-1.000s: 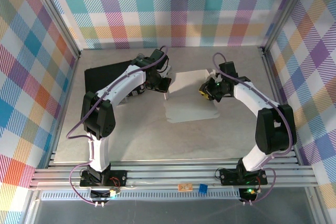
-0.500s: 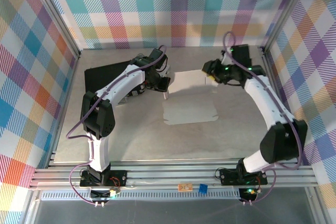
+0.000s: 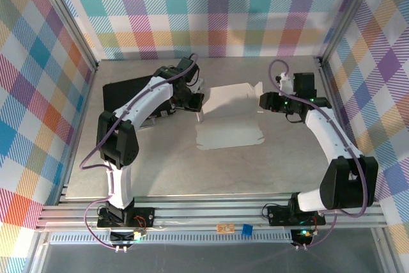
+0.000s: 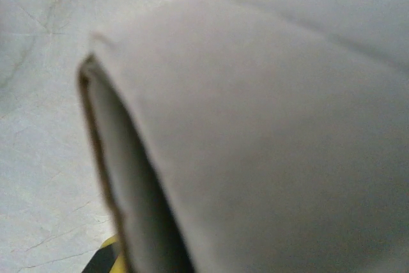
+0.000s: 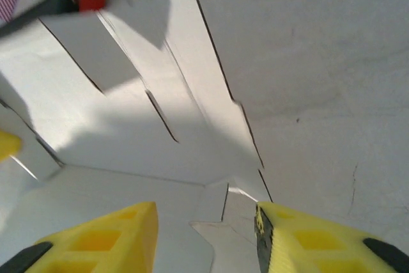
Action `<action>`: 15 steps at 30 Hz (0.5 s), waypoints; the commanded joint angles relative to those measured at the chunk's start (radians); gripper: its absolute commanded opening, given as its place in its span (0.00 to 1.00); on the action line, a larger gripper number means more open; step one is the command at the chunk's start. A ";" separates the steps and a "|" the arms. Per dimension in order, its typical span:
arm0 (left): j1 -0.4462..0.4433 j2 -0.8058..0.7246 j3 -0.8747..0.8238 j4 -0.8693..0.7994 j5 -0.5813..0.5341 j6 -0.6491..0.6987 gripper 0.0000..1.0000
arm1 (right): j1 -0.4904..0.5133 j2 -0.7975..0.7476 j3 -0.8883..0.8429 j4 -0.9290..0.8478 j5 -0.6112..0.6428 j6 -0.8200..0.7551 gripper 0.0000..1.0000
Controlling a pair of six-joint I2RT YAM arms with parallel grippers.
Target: Fold the paper box
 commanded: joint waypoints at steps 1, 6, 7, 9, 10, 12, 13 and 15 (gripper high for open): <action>0.006 -0.016 0.029 -0.042 0.041 0.014 0.00 | 0.003 0.029 0.029 0.053 -0.029 -0.126 0.46; 0.006 -0.013 0.032 -0.043 0.050 0.016 0.00 | 0.003 0.114 0.083 0.037 -0.057 -0.130 0.44; 0.006 -0.014 0.033 -0.043 0.052 0.016 0.00 | 0.007 0.129 0.098 0.034 -0.054 -0.128 0.43; 0.006 -0.012 0.036 -0.043 0.053 0.015 0.00 | 0.010 0.159 0.123 0.019 -0.038 -0.127 0.41; 0.006 -0.010 0.037 -0.043 0.053 0.015 0.00 | 0.012 0.171 0.134 0.013 -0.030 -0.126 0.39; 0.006 -0.009 0.038 -0.045 0.053 0.014 0.00 | 0.015 0.193 0.154 0.002 -0.015 -0.118 0.35; 0.006 -0.009 0.039 -0.045 0.050 0.013 0.00 | 0.020 0.199 0.165 -0.005 -0.002 -0.114 0.30; 0.006 -0.009 0.039 -0.045 0.047 0.009 0.00 | 0.037 0.201 0.177 -0.013 0.028 -0.111 0.22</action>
